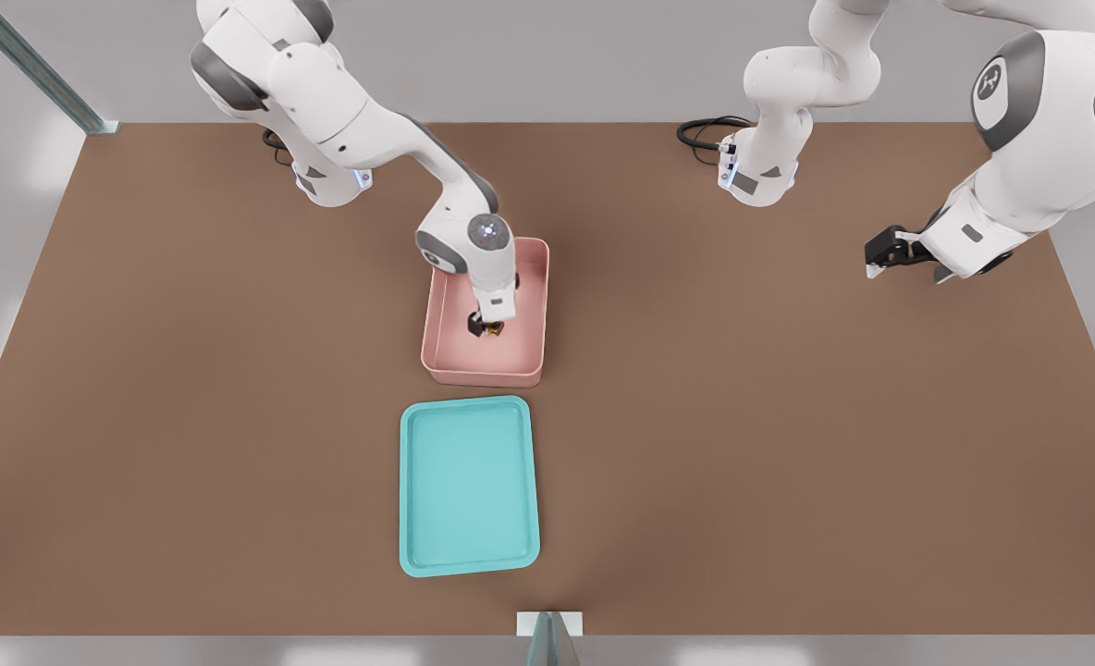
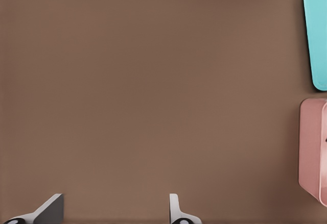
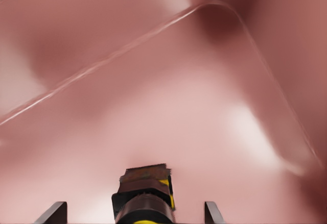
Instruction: The left arm remains still, and the right arm places the button from the box into the tray
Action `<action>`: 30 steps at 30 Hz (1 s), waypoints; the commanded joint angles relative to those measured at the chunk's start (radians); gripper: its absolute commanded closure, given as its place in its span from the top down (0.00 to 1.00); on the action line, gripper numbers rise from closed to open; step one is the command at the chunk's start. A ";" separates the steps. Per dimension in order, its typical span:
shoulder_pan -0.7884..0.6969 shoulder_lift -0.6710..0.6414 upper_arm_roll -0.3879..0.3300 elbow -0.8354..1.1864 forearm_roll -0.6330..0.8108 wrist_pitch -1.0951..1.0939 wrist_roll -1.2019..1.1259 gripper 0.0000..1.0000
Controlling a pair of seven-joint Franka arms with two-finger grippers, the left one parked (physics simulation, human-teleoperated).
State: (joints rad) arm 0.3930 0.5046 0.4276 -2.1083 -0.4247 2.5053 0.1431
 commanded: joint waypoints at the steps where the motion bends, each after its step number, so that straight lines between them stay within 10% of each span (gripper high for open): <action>1: 0.001 0.019 -0.004 0.001 -0.037 0.043 0.039 1.00; 5: 0.000 0.042 -0.006 0.002 -0.046 0.050 0.039 0.98; 7: 0.001 0.043 -0.006 0.007 -0.046 0.050 0.039 0.68; 10: 0.000 0.043 -0.007 0.010 -0.045 0.049 0.039 0.53; 16: -0.105 -0.101 0.031 0.022 -0.036 -0.103 0.024 0.49; 19: -0.198 -0.258 0.071 0.158 0.204 -0.477 -0.237 0.49; 24: -0.207 0.143 -0.055 0.685 0.210 -0.448 -0.281 0.49; 30: -0.148 0.354 -0.121 0.746 0.147 -0.214 -0.272 0.50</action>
State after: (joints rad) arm 0.2397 0.8463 0.3087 -1.3647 -0.2622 2.2292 0.0037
